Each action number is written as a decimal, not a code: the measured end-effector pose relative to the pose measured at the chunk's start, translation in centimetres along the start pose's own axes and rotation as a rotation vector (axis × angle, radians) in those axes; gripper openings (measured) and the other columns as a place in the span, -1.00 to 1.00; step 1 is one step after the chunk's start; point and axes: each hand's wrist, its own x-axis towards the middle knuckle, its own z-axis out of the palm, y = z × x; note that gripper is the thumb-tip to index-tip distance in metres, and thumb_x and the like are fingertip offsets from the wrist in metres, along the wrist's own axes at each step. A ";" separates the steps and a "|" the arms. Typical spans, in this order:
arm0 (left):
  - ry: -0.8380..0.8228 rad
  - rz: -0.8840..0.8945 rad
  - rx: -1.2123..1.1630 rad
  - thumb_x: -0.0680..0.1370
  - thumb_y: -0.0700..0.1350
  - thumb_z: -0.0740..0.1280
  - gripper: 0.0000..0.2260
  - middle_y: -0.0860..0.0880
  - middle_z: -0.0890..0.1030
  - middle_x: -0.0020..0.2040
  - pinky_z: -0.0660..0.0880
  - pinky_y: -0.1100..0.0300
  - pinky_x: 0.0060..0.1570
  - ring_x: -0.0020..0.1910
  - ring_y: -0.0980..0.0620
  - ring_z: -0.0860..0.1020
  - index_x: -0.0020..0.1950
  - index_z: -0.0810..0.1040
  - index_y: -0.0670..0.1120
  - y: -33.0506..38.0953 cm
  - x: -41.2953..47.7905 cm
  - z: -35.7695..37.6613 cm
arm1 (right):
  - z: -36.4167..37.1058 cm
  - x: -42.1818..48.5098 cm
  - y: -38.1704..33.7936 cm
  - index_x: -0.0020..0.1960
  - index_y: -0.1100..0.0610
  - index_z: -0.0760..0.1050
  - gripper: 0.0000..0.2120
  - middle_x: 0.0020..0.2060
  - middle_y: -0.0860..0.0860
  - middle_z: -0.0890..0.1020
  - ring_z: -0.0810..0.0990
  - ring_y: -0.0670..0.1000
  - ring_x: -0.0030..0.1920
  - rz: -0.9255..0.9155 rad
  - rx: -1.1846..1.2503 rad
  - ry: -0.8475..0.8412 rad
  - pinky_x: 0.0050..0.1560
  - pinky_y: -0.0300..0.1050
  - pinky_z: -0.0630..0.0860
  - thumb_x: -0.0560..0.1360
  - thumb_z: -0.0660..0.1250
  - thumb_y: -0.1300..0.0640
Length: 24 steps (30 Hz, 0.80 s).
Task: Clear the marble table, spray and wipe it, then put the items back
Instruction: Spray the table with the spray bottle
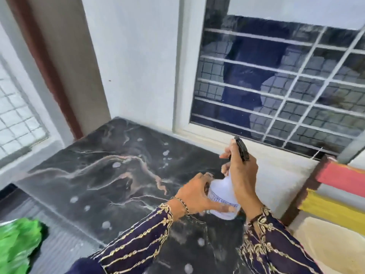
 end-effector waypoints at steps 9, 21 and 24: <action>0.397 -0.232 -0.132 0.07 0.54 0.40 -0.35 0.31 0.50 0.07 0.42 0.36 0.05 0.06 0.39 0.48 0.09 0.45 0.35 -11.6 -5.1 -12.3 | 16.0 -0.3 2.6 -0.27 0.01 0.59 -0.30 -0.50 -0.06 0.62 0.53 0.03 -0.62 0.009 -0.224 -0.318 -0.37 -0.04 0.45 0.33 0.20 -0.65; 0.710 -0.323 -0.285 0.35 0.09 0.54 -0.81 0.16 0.67 -0.10 0.52 0.33 -0.02 -0.10 0.26 0.60 -0.13 0.64 0.08 -25.7 -6.7 -30.3 | 37.5 2.7 5.9 -0.24 0.31 0.60 0.06 -0.48 0.04 0.67 0.67 0.03 -0.55 0.093 -0.575 -0.448 -0.08 0.21 0.62 0.27 0.02 -0.73; 0.707 -0.328 -0.272 0.35 0.11 0.53 -0.81 0.13 0.67 -0.11 0.55 0.25 -0.02 -0.12 0.21 0.61 -0.13 0.64 0.08 -29.8 -6.2 -34.3 | 43.0 3.9 7.2 -0.30 0.22 0.60 0.01 -0.54 -0.01 0.65 0.67 0.03 -0.53 0.065 -0.696 -0.384 0.00 0.16 0.60 0.33 -0.08 -0.71</action>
